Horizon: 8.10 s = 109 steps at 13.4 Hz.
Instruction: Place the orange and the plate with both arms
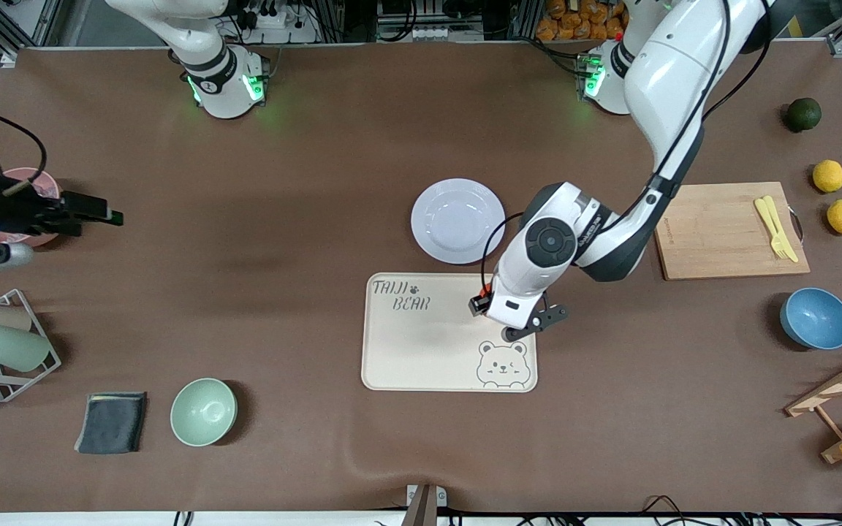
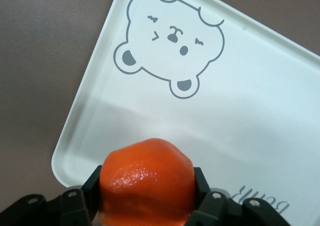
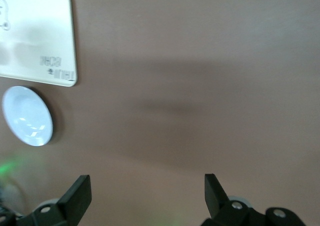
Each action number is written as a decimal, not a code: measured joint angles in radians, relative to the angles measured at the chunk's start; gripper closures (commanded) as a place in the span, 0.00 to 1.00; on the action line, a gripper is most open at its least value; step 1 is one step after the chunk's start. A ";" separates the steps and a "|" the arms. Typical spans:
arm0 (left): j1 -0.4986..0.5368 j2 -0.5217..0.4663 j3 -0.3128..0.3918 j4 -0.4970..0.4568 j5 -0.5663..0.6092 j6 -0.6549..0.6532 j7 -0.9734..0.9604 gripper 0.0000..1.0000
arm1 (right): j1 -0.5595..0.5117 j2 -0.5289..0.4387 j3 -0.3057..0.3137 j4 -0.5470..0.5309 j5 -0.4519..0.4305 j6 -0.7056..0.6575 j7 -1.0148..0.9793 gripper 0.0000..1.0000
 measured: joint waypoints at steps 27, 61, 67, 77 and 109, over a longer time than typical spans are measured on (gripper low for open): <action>-0.225 -0.019 -0.043 -0.096 0.000 -0.232 -0.431 0.00 | 0.284 0.051 0.015 -0.523 0.910 0.427 -0.142 0.00; 0.255 -0.513 0.173 0.009 -0.126 -0.639 0.853 0.00 | 0.806 0.421 0.016 -0.502 1.827 0.706 -0.812 0.98; 0.174 -0.644 0.266 -0.017 -0.143 -0.717 0.957 0.00 | 0.823 0.417 0.016 -0.491 1.886 0.691 -0.821 1.00; 0.160 -0.720 0.289 -0.026 -0.179 -0.783 1.054 0.00 | 0.829 0.349 0.049 -0.455 2.082 0.694 -0.822 1.00; 0.159 -0.718 0.295 -0.003 -0.207 -0.781 1.056 0.00 | 0.658 0.615 0.029 -0.098 1.920 0.915 -0.760 0.80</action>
